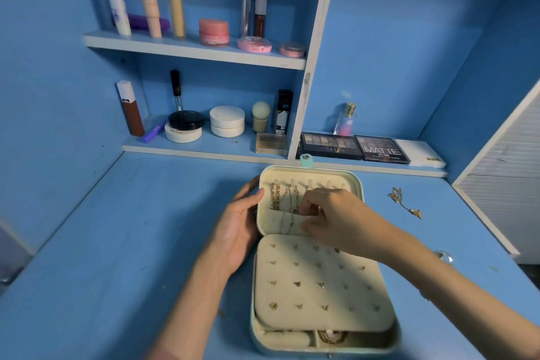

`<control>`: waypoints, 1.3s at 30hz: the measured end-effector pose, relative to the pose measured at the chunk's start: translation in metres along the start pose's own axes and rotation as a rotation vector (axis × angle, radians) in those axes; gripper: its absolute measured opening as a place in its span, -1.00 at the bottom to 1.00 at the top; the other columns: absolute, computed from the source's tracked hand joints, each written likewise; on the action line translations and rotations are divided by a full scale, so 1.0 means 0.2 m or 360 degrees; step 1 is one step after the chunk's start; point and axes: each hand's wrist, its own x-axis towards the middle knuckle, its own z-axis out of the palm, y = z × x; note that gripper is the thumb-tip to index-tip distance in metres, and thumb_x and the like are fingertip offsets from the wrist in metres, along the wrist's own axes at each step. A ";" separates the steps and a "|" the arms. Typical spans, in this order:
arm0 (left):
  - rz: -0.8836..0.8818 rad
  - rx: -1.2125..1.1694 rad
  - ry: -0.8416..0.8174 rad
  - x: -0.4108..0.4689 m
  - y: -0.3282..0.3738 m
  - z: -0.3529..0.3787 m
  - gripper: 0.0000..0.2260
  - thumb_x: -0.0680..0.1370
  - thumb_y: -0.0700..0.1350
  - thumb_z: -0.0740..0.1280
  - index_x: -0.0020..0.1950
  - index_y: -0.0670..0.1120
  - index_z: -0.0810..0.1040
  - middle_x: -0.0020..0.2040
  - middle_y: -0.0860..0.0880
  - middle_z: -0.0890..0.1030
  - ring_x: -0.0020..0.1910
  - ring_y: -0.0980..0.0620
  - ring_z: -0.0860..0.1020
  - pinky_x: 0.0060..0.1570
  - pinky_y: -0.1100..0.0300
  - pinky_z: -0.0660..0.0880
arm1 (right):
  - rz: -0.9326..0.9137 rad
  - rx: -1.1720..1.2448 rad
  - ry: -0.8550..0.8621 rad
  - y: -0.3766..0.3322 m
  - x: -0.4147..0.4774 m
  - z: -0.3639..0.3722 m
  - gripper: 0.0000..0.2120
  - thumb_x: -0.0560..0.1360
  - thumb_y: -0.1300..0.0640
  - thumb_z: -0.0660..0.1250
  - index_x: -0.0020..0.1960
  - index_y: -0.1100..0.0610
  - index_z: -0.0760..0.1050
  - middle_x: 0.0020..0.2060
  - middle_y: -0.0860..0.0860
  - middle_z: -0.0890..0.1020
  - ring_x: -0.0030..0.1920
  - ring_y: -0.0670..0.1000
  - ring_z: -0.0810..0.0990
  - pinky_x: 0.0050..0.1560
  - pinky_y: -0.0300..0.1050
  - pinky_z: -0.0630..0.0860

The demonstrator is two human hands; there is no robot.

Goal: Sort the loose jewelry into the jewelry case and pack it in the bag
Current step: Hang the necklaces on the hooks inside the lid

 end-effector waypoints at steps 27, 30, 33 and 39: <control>0.0011 -0.0018 0.0020 0.00 0.00 0.00 -0.54 0.42 -0.18 0.30 0.34 -0.13 0.48 0.21 -0.18 0.60 0.14 -0.12 0.56 0.17 -0.02 0.46 | -0.0304 0.0010 0.0230 0.08 0.03 0.02 -0.95 0.60 0.17 0.12 0.04 0.09 0.33 -0.46 -0.11 0.46 -0.42 0.05 0.38 -0.41 -0.14 0.25; 0.0008 -0.0012 0.0019 0.00 0.00 0.00 -0.55 0.43 -0.18 0.29 0.33 -0.13 0.49 0.19 -0.17 0.61 0.12 -0.10 0.57 0.10 0.03 0.49 | -0.0135 0.0312 0.0264 0.06 0.03 0.02 -0.90 0.59 0.21 0.11 -0.02 0.02 0.27 -0.43 0.06 0.56 -0.43 0.06 0.40 -0.34 -0.02 0.38; 0.0009 -0.0019 0.0016 0.00 0.00 0.00 -0.56 0.44 -0.18 0.29 0.33 -0.13 0.49 0.16 -0.16 0.62 0.10 -0.09 0.58 0.10 0.04 0.49 | 0.0007 0.0412 0.0271 0.06 0.03 0.02 -0.88 0.60 0.22 0.09 -0.03 0.01 0.28 -0.42 0.13 0.56 -0.46 -0.03 0.35 -0.32 -0.01 0.41; 0.0025 -0.0014 0.0007 0.00 0.00 0.00 -0.57 0.43 -0.19 0.28 0.32 -0.12 0.50 0.15 -0.15 0.63 0.09 -0.09 0.58 0.11 0.02 0.49 | -0.0228 -0.0033 0.0032 0.05 0.02 -0.01 -0.75 0.54 0.09 0.27 0.21 -0.03 0.40 -0.40 -0.12 0.45 -0.32 -0.05 0.39 -0.30 -0.17 0.25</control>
